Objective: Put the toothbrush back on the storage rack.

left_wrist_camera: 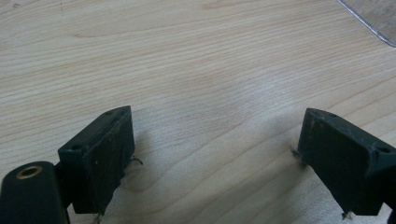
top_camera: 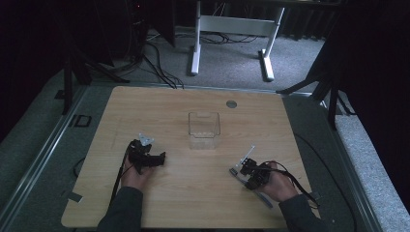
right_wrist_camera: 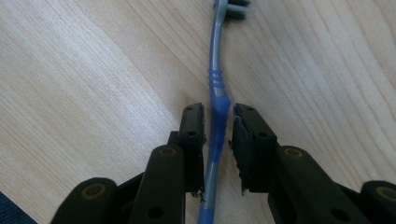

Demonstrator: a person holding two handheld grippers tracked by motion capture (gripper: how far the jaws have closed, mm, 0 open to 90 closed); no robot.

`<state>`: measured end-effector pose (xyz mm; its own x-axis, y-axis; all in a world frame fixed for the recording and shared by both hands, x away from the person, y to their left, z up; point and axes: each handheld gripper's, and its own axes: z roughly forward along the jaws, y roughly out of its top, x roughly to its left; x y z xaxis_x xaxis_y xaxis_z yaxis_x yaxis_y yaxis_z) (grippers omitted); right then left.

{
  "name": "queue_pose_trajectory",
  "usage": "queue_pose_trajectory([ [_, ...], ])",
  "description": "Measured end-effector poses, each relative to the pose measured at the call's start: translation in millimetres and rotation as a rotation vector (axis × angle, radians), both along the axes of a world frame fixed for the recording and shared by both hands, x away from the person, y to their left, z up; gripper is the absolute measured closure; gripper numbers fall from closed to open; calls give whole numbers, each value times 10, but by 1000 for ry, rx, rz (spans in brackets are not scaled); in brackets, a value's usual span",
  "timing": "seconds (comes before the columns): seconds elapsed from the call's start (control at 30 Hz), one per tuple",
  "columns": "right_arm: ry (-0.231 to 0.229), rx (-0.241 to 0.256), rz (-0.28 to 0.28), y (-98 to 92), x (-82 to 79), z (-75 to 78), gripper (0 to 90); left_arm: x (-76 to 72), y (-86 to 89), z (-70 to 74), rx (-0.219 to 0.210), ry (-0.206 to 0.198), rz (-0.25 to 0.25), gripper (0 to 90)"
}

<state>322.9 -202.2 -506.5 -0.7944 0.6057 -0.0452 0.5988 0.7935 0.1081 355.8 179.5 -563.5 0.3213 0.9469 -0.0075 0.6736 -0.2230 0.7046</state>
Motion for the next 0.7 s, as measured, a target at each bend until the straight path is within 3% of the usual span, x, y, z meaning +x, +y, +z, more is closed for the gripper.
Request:
queue_pose_trajectory([
  [0.7,31,-17,-5,8,61,-97,761,0,0,0,0,0,0,111],
])
